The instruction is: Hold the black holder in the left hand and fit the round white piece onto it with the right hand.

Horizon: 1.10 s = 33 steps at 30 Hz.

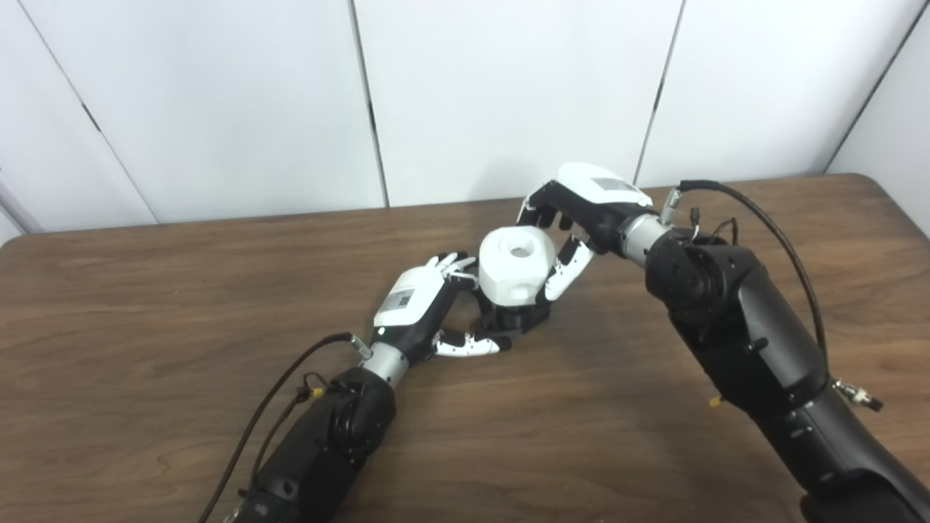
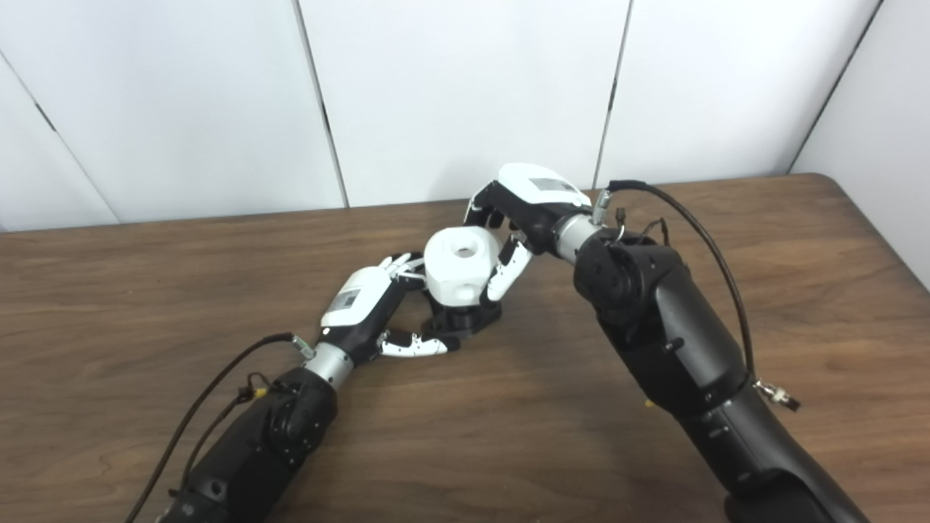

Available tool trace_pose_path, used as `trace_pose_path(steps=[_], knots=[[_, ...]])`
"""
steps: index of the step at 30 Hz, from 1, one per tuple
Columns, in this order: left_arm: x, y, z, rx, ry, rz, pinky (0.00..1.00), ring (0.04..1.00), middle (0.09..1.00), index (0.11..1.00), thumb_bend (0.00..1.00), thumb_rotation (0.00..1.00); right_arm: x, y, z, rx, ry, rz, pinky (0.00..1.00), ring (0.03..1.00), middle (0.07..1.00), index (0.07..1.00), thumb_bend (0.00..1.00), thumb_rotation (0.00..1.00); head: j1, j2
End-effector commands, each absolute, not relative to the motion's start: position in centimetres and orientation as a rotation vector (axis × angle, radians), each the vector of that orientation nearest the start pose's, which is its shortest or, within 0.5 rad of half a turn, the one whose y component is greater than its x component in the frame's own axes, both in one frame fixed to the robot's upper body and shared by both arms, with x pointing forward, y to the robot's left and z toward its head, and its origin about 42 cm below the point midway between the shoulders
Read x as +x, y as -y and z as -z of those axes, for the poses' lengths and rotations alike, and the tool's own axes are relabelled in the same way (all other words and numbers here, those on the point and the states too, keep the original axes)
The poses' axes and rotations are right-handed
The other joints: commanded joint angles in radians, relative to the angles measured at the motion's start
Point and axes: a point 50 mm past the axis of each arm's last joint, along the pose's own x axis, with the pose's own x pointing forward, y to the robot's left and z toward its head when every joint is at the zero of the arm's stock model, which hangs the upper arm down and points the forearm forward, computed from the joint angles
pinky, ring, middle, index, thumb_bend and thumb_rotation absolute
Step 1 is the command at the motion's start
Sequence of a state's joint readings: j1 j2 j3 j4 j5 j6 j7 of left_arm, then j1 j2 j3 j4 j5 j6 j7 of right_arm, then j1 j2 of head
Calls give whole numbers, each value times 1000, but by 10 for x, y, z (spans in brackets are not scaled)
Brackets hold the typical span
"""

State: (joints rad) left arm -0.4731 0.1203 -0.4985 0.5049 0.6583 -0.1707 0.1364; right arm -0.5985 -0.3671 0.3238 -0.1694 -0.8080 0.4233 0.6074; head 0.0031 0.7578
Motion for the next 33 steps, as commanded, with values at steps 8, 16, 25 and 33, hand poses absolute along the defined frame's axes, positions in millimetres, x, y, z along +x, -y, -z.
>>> trace_pose_path(steps=[8,16,25,33], knots=[[374,-103,-75,976,233,570,1000,965,894,477,524,74,414,193,-310,-1268,182,-337,648,715,685,482,523,132,3,4],[373,-103,-75,974,235,571,1000,961,894,477,523,74,415,194,-307,-1271,174,-359,643,712,687,482,523,131,6,12],[372,-99,-77,975,236,567,1000,962,897,477,523,75,418,193,-298,-1287,158,-394,662,725,691,481,522,131,16,17],[373,-99,-77,970,233,566,1000,962,896,476,523,75,416,190,-288,-1301,147,-422,676,736,684,481,523,131,16,15]])
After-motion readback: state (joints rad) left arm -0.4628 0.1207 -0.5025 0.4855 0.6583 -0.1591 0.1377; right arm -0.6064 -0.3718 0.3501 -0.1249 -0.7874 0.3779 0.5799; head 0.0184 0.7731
